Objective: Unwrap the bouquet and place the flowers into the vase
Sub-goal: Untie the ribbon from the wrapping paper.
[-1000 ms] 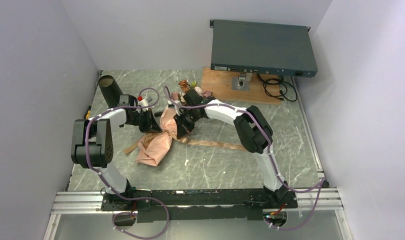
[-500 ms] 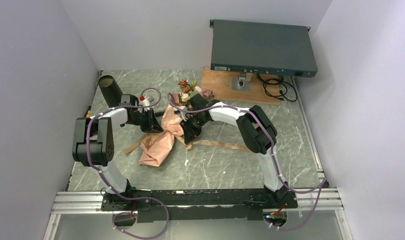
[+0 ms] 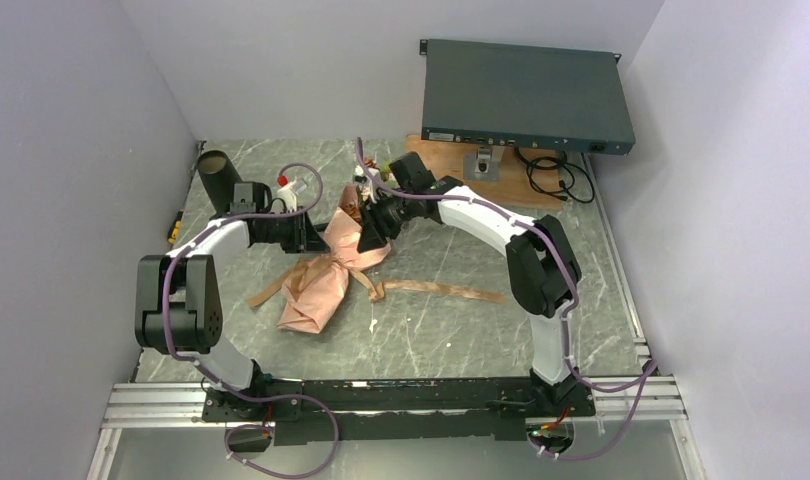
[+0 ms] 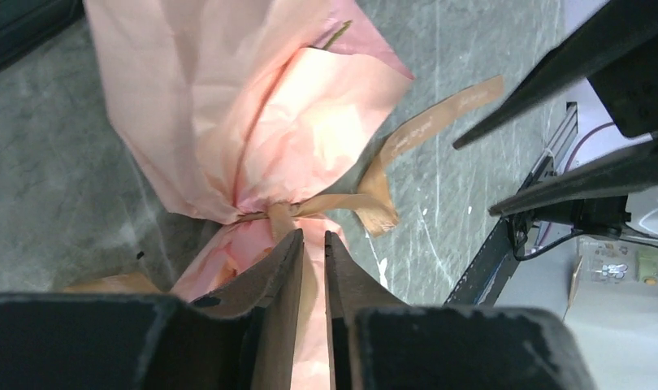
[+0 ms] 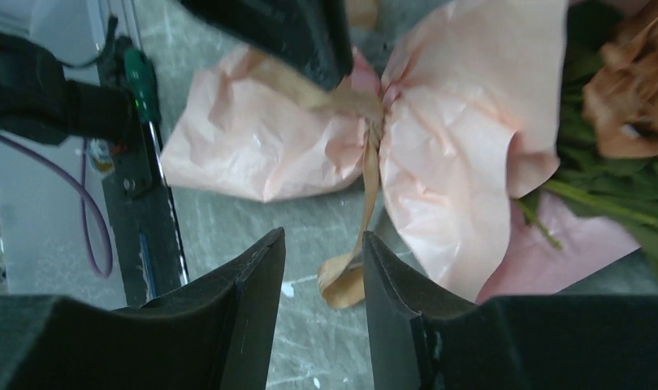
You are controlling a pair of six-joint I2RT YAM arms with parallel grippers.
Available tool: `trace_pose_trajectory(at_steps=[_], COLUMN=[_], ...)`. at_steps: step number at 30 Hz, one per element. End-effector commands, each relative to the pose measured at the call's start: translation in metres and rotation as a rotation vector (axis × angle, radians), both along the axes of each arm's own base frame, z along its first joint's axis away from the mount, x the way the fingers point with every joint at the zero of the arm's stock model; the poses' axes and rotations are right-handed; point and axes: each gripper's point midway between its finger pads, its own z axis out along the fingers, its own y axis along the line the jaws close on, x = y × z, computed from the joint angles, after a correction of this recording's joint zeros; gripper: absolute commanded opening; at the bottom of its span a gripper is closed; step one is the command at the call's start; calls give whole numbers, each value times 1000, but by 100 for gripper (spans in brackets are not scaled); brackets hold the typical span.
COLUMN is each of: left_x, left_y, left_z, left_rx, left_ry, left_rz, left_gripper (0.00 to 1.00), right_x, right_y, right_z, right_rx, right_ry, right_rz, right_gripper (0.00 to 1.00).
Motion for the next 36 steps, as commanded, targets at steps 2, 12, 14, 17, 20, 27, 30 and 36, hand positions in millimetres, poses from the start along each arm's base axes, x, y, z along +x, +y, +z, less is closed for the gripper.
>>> trace_pose_trajectory(at_steps=[2, 12, 14, 17, 20, 27, 30, 36], left_x=[-6, -6, -6, -4, -6, -18, -16, -1], left_y=[-16, -5, -3, 4, 9, -1, -4, -19], left_z=[30, 2, 0, -8, -16, -23, -22, 25], left_rx=[-19, 67, 77, 126, 187, 225, 222, 109], left_ry=[-154, -61, -67, -55, -52, -71, -71, -187], left_rz=[-107, -32, -27, -16, -46, -158, -160, -133], left_gripper=[27, 49, 51, 53, 55, 50, 39, 4], right_x=[31, 65, 65, 64, 61, 53, 50, 41], right_y=[29, 54, 56, 54, 46, 26, 20, 8], right_z=[26, -18, -33, -60, -85, -130, -139, -155], right_rx=[106, 80, 53, -4, -70, -214, -246, -300], right_ry=[-13, -25, -37, -43, -53, -61, -62, -53], right_rz=[-89, -156, -153, -147, -143, -116, -112, -82], right_gripper=[40, 39, 39, 38, 37, 36, 35, 33])
